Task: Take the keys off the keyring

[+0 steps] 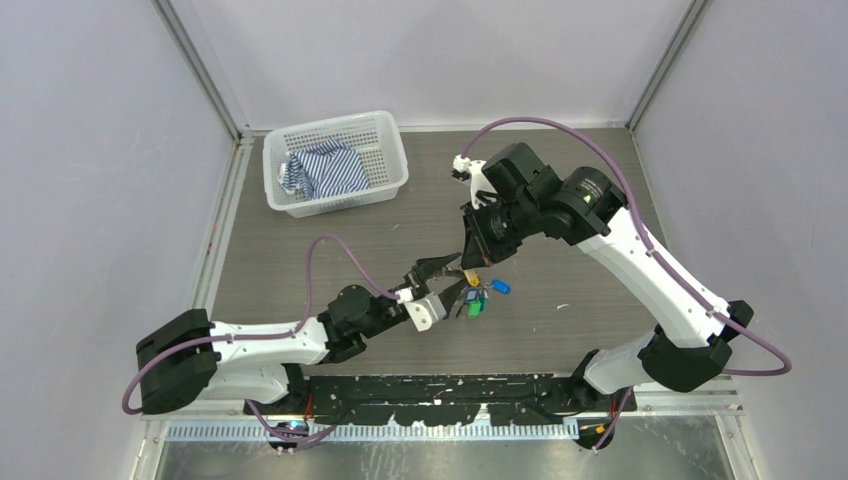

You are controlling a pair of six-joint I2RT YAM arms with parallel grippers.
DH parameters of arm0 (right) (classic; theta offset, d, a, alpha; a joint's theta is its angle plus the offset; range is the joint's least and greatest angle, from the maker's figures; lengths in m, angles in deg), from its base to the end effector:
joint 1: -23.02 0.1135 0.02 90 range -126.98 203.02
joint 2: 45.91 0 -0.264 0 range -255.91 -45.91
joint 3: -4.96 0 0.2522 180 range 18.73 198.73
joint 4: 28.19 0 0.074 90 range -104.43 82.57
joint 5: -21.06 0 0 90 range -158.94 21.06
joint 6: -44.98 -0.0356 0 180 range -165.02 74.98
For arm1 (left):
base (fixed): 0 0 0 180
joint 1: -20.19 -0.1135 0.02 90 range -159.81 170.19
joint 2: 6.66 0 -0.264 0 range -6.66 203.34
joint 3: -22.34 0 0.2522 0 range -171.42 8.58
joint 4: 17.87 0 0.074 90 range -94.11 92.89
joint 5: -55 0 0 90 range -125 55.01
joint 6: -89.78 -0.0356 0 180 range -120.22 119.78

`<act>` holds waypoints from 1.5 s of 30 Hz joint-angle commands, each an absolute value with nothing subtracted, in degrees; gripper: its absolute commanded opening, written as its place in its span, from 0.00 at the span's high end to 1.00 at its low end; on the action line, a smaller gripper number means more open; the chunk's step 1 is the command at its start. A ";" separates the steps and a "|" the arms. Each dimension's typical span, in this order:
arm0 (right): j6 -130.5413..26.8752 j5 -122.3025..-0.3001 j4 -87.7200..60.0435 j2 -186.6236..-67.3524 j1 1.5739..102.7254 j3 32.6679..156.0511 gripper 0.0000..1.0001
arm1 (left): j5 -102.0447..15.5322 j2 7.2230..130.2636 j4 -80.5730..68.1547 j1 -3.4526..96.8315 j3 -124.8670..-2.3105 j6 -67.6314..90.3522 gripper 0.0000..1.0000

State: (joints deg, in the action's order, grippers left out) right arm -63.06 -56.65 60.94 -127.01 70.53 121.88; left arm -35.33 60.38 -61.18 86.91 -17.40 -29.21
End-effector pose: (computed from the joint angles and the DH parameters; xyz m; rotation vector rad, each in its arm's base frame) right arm 0.1624 0.1885 0.4347 -0.7588 2.5164 0.7093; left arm 0.0972 -0.2265 0.2711 0.9765 0.8769 -0.5668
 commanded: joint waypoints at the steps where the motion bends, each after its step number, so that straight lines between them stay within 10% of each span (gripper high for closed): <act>1: -61.88 -54.26 58.97 -123.86 70.48 122.85 0.99 | -34.74 59.74 -63.09 86.89 -19.15 -30.39 0.52; 45: -60.84 -54.04 58.75 -122.19 71.13 121.23 0.99 | -42.76 51.08 -40.41 86.93 -25.29 -30.06 0.47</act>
